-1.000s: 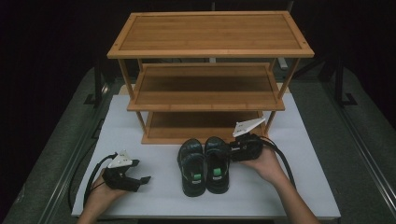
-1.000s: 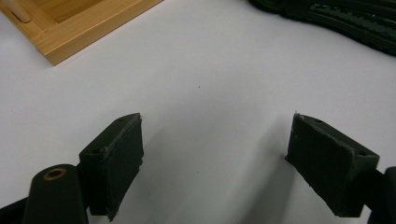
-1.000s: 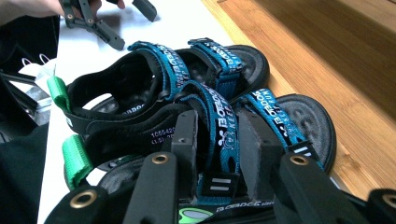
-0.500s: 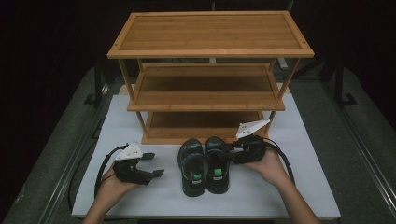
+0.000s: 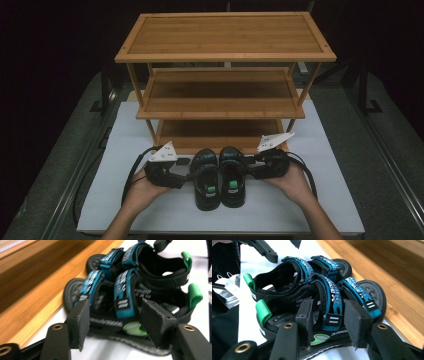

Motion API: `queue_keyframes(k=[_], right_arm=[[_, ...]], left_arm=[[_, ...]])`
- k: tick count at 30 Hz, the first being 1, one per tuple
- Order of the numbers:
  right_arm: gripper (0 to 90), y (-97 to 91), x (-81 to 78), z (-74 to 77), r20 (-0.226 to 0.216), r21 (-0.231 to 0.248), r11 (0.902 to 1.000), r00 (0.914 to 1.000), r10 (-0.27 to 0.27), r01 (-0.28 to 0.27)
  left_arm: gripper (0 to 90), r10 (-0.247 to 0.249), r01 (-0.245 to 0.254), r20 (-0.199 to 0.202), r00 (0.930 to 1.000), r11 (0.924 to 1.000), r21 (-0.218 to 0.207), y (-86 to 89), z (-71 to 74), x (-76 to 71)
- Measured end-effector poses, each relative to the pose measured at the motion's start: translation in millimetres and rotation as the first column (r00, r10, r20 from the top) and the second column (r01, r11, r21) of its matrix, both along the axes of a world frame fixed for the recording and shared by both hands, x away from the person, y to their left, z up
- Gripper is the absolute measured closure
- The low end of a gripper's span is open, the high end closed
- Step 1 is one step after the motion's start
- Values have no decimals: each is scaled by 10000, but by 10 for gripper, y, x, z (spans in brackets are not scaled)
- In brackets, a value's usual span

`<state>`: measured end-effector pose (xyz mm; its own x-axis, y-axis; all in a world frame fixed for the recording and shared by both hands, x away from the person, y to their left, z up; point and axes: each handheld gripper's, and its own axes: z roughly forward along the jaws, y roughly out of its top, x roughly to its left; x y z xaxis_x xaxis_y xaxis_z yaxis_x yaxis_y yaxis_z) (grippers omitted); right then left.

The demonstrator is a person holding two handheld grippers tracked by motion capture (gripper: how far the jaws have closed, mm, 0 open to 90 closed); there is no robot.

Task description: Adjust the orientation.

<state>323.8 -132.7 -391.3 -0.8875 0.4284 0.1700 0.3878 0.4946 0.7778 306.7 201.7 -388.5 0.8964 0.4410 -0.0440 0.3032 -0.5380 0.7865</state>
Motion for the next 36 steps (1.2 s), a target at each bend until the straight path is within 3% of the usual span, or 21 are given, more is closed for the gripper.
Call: queue_keyframes(k=[6,11,15,18,24,29,36], right_arm=[[595,52,3,-83,-89,-157,9999,9999,-73,72],[608,43,9,-85,-151,-93,9999,9998,-101,100],[632,51,1,-84,-116,-122,9999,9999,-118,117],[657,56,-6,-83,-100,-137,9998,9998,-164,163],[692,63,-19,-78,-8,-158,9996,9997,-238,238],[710,56,-31,-45,188,-32,9988,9987,-479,480],[716,45,-12,3,318,218,9965,9962,-816,809]], left_arm=[[481,-162,162,-203,9997,9999,-7,-117,-12,30],[444,-223,222,-354,9991,9997,-26,-125,-17,6],[511,-292,304,-459,9985,9992,244,-175,-73,9],[612,-293,304,-278,9992,9988,383,-204,-85,-3],[698,-159,154,83,9998,9983,555,-219,-61,-15],[709,46,-65,423,9991,9990,447,-210,-15,-18],[715,260,-269,589,9979,9996,133,-210,44,16]])
